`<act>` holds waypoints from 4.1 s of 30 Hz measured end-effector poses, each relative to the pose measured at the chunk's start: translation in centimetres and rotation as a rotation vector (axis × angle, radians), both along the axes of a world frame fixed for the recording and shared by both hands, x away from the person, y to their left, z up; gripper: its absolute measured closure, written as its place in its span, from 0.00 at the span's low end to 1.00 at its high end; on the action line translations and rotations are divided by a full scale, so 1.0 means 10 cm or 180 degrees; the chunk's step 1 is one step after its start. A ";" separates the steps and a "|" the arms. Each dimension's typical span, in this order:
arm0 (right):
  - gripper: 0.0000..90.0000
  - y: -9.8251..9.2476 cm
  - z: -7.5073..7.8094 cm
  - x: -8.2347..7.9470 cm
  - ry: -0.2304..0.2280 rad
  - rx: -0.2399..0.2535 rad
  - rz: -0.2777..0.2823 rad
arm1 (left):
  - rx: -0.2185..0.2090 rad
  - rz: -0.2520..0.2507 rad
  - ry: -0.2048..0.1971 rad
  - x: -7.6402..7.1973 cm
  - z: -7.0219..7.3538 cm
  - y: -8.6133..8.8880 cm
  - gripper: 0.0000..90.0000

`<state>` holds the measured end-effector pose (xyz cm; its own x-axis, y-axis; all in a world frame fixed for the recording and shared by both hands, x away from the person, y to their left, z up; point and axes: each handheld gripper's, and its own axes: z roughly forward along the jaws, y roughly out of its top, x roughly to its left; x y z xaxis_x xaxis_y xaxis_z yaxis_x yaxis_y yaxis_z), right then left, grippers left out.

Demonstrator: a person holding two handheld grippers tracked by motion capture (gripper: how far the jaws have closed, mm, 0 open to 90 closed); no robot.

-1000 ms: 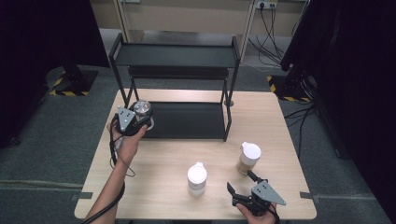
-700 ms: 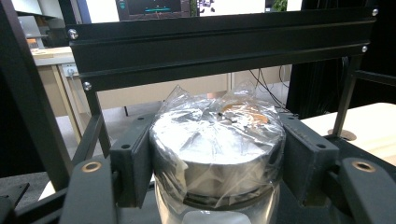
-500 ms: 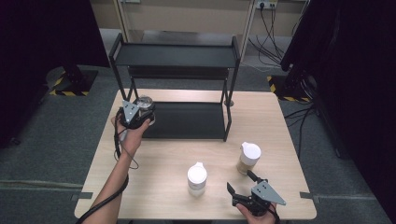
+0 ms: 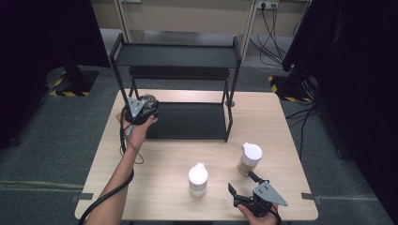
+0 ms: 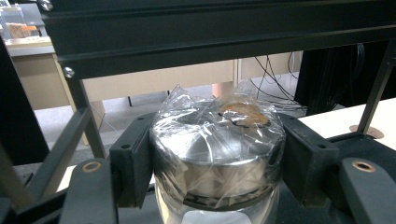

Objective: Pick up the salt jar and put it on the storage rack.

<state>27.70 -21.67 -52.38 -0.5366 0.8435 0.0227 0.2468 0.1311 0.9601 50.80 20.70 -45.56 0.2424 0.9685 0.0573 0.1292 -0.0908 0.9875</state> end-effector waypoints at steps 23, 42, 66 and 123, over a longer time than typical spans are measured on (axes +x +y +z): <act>0.10 0.00 0.00 0.00 0.0009 0.0004 0.0018 | -0.0045 0.0022 0.0164 0.17 -0.29 -0.14 0.38; 0.10 0.01 0.00 0.00 0.0002 -0.0021 0.0021 | -0.0040 0.0043 0.0247 0.20 -0.37 -0.11 0.37; 0.10 0.01 0.00 0.00 -0.0022 -0.0053 0.0036 | 0.0015 0.0093 0.0248 0.03 -0.33 -0.13 0.17; 0.10 0.02 0.00 -0.01 -0.0047 -0.0088 0.0023 | -0.0024 -0.0176 0.0045 -0.77 -0.23 -0.11 0.15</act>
<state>27.57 -21.43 -52.38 -0.5427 0.8399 -0.0085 0.2317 0.1595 0.9596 43.10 19.60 -47.90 0.2962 0.9540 0.0462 0.1380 -0.0906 0.9863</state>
